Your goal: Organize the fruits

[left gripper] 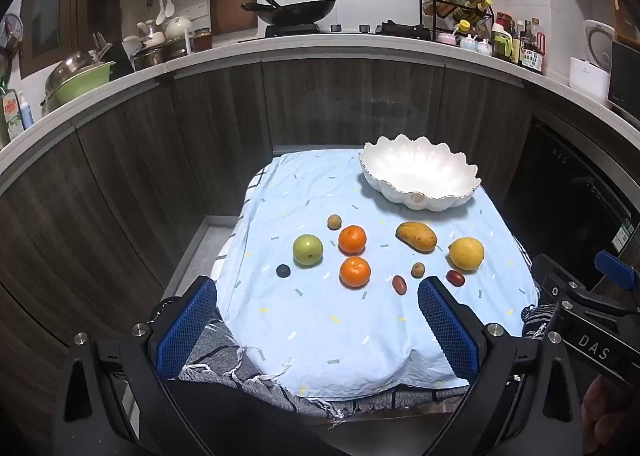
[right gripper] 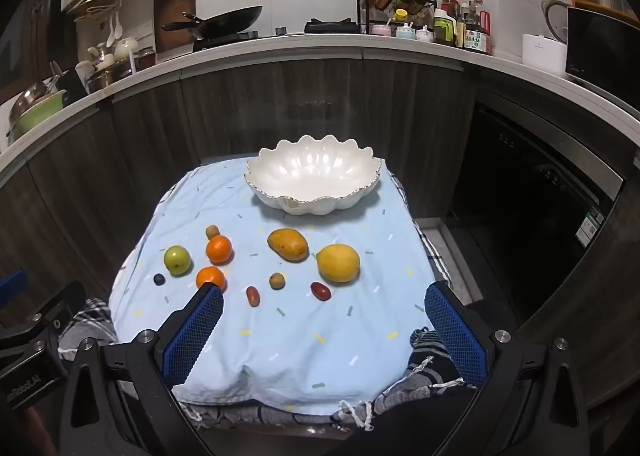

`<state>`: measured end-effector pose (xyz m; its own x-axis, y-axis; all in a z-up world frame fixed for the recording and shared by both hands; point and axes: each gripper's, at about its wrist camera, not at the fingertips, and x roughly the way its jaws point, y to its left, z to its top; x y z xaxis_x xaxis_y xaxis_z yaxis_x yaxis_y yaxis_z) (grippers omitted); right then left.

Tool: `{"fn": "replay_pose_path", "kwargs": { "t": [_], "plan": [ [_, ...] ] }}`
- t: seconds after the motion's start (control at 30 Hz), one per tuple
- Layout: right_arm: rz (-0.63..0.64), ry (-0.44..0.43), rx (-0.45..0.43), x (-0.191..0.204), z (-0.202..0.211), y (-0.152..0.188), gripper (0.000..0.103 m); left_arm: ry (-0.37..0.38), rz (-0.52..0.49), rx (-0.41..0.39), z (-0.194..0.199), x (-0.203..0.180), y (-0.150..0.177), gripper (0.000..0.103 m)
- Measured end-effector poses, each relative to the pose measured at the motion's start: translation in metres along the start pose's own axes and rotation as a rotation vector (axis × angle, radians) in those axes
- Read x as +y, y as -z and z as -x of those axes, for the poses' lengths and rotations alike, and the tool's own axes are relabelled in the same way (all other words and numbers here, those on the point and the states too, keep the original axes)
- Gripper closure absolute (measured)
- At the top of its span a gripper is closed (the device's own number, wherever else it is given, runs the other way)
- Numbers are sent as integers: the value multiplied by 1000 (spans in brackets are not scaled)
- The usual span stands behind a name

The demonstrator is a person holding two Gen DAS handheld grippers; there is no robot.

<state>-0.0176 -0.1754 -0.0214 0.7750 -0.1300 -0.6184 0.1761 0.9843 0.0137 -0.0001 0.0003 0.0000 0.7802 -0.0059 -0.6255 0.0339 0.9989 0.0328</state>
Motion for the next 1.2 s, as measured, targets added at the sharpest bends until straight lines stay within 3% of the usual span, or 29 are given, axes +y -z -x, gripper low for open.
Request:
{"fn": "replay_pose_path", "kwargs": {
  "t": [1.2],
  "plan": [
    [1,3,-25,-2,1,-1,1,1,-2,3,1,4,-2,1]
  ]
}}
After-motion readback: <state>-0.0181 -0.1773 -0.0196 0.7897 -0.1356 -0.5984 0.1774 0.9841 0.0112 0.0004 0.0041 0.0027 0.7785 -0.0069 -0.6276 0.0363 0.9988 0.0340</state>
